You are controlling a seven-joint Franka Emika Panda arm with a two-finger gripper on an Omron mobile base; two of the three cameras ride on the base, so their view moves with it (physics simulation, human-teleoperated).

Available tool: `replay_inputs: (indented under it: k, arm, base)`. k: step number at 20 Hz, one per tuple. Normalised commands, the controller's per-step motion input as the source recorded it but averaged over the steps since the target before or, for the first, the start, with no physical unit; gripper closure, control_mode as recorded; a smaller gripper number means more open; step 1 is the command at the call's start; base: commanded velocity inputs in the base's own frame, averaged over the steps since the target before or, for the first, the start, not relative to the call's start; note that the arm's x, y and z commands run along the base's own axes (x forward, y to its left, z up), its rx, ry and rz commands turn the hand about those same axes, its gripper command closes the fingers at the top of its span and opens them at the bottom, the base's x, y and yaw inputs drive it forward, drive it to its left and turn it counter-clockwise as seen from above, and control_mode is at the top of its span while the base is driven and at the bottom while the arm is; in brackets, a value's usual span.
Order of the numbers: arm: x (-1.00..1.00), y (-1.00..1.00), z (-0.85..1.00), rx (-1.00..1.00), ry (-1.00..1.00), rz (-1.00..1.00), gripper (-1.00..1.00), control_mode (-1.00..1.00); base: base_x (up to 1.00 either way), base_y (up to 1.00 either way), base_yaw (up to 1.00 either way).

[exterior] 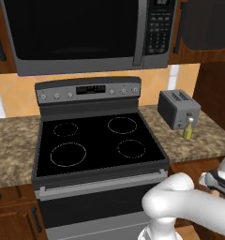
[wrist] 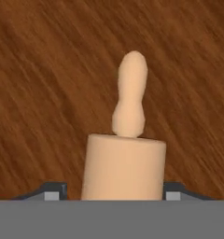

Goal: Pick the rolling pin from the drawer and place it on the counter.

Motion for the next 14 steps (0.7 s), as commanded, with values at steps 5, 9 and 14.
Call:
replay_inputs:
  k: [5, 9, 14]
  arm:
    - [-0.42, 0.00, 0.00, 0.00, 0.00, 0.00, 1.00, -1.00]
    - [-0.97, 0.08, 0.43, 0.00, -0.10, -0.08, 1.00, -1.00]
    - [-0.01, 0.02, 1.00, -0.01, -0.15, -0.26, 1.00, -1.00]
  base:
    - [0.00, 0.00, 0.00]
    - [0.00, 0.00, 0.00]
    - [0.00, 0.00, 0.00]
